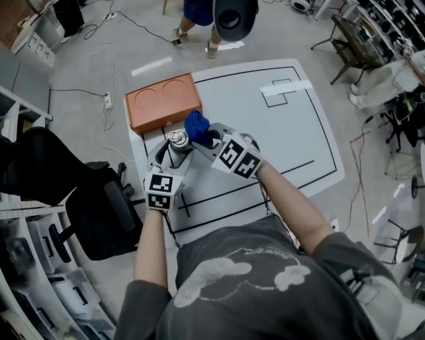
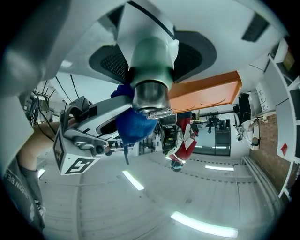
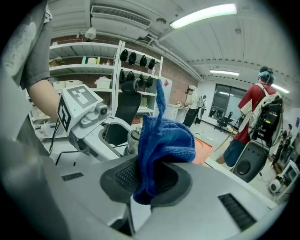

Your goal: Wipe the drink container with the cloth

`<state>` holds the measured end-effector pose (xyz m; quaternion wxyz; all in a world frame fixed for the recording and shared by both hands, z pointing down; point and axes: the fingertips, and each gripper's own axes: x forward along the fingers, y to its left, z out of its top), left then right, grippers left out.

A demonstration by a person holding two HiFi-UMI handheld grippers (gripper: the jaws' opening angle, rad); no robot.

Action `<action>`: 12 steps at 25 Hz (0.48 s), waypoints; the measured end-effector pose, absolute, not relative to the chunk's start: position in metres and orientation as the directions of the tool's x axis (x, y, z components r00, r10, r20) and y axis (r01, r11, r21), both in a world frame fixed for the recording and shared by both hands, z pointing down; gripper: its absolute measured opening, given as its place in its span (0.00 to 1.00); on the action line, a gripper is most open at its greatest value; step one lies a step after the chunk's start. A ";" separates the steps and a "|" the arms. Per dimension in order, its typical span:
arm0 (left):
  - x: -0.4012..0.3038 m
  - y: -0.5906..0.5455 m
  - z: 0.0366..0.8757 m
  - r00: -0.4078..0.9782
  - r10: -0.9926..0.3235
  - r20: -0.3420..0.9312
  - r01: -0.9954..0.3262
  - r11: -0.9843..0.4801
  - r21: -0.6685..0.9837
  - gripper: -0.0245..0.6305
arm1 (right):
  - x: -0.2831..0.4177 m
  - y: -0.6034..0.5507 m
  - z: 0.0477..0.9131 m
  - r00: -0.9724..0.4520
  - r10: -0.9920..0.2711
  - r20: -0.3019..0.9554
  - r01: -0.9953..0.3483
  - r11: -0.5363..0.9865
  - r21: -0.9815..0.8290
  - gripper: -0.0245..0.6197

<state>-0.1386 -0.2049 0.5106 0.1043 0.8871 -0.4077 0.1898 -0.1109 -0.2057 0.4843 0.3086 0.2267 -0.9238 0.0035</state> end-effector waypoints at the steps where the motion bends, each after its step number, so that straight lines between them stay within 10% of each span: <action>1: -0.138 -0.205 0.511 0.597 -0.681 0.423 -0.761 -0.648 0.030 0.49 | -0.110 -0.206 0.488 -0.708 -0.407 0.577 -0.415 0.901 0.125 0.11; 12: -0.139 -0.205 0.513 0.605 -0.670 0.431 -0.752 -0.658 0.033 0.49 | -0.100 -0.210 0.525 -0.711 -0.312 0.630 -0.375 0.926 0.036 0.11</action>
